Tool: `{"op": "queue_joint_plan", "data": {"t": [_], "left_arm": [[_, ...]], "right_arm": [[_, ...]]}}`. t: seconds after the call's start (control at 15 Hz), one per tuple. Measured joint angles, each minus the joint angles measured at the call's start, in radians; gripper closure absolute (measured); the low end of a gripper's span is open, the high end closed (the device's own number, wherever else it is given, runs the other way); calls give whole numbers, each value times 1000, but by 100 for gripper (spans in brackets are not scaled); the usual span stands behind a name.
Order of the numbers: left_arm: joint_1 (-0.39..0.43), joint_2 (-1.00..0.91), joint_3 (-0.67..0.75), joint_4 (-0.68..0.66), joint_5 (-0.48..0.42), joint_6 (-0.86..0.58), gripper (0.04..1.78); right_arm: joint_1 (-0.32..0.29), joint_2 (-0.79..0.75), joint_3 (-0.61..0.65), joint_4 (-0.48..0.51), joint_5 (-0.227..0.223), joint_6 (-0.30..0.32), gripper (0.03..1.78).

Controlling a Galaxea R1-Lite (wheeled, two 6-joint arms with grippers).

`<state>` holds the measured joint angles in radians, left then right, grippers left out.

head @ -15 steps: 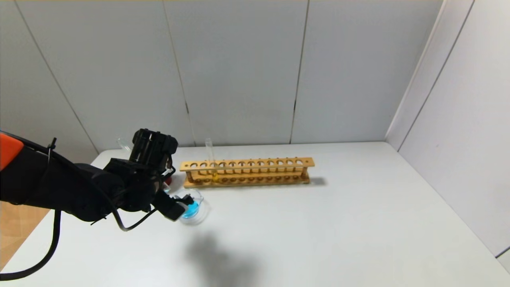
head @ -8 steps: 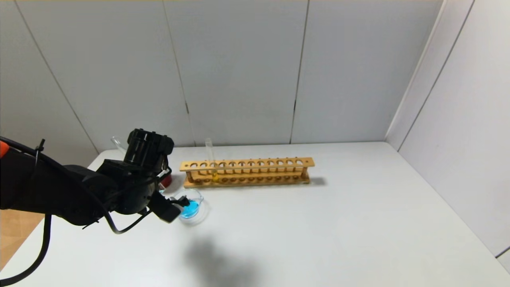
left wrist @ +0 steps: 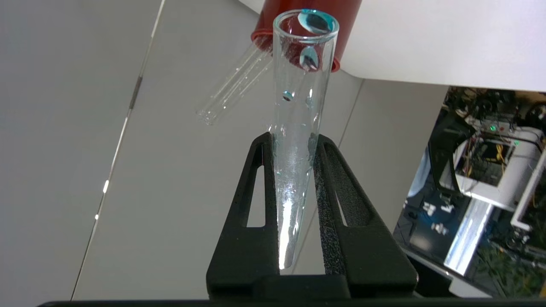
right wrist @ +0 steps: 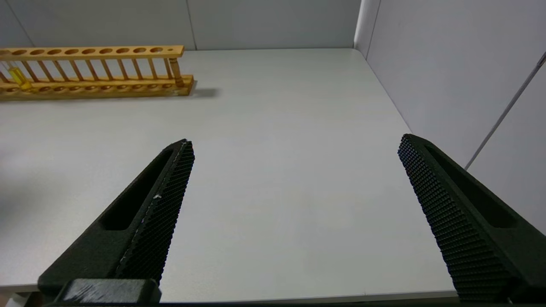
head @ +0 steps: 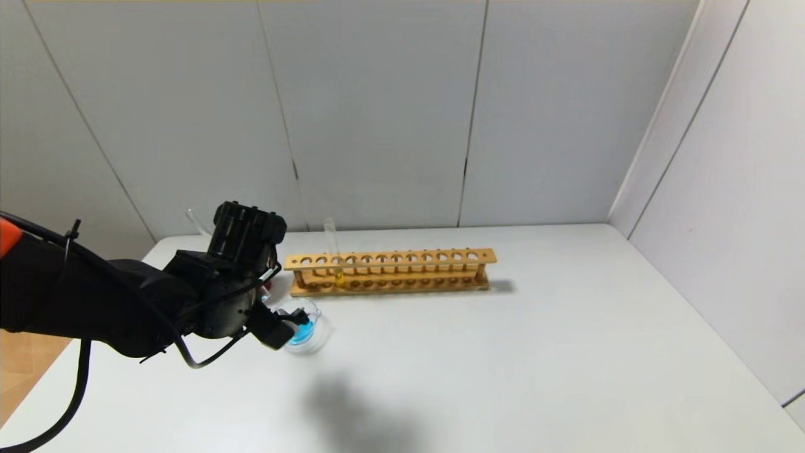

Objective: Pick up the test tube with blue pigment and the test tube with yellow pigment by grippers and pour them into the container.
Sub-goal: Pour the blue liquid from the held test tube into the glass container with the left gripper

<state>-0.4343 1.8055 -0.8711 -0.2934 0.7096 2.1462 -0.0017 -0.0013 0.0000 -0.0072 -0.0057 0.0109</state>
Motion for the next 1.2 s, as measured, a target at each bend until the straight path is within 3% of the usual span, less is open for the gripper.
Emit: {"op": "queue_joint_plan", "data": {"t": [1.2], "left_arm": [[-8, 45, -48, 5, 3, 3, 150]], "right_arm": [[0, 0, 0, 0, 0, 0, 6]]}}
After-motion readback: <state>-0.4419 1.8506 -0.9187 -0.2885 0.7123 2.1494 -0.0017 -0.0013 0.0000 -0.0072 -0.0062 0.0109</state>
